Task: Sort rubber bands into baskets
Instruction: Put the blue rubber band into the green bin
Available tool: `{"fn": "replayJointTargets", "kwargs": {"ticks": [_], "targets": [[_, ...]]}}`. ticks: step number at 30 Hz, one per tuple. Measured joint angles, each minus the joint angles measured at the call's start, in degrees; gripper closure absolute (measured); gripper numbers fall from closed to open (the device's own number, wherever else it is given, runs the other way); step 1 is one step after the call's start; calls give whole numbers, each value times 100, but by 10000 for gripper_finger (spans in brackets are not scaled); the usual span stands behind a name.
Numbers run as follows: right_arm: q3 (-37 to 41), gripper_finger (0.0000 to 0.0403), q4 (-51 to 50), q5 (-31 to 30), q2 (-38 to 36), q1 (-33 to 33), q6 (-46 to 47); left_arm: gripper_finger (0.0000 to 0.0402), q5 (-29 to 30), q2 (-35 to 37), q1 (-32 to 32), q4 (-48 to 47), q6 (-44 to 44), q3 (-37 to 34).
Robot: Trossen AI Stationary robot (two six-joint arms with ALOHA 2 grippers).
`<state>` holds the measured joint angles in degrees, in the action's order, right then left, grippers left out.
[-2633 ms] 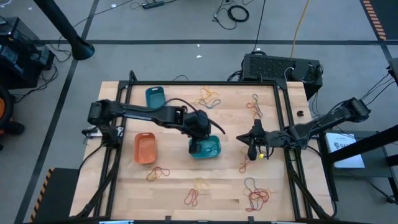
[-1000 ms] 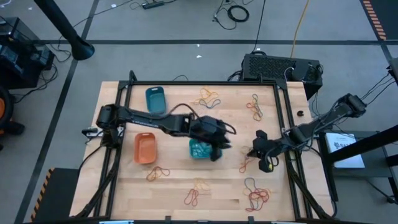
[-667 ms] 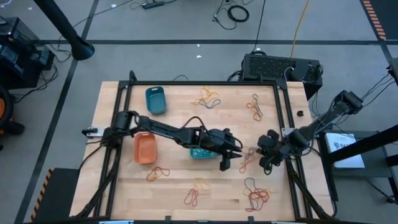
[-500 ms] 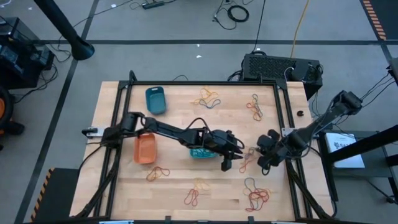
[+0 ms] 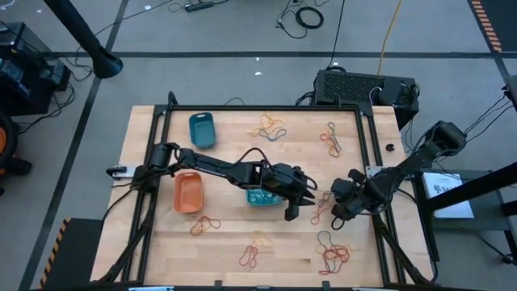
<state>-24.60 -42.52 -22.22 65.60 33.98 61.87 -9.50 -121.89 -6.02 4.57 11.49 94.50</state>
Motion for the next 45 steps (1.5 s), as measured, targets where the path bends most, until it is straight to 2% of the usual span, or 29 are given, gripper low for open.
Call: {"fn": "replayJointTargets", "kwargs": {"ticks": [6, 11, 23, 28, 37, 45], "targets": [[0, 258, 203, 119, 250, -2, -61, 292, 4, 11, -44, -384, 2, 0], [0, 241, 262, 184, 254, -4, -102, 292, 28, 12, -46, -687, 6, 0], [-4, 239, 504, 514, 252, -8, -260, 292, 33, 11, -48, -778, 12, -2], [-198, 238, 364, 845, 250, -64, -585, 292, 33, 11, -48, -816, 13, -2], [-414, 238, 180, 619, 245, -210, -679, 292, 35, 11, -61, -830, 15, -4], [-396, 238, -308, 309, 247, -216, 173, 292, 37, 11, -116, -1064, 13, -4]]}}
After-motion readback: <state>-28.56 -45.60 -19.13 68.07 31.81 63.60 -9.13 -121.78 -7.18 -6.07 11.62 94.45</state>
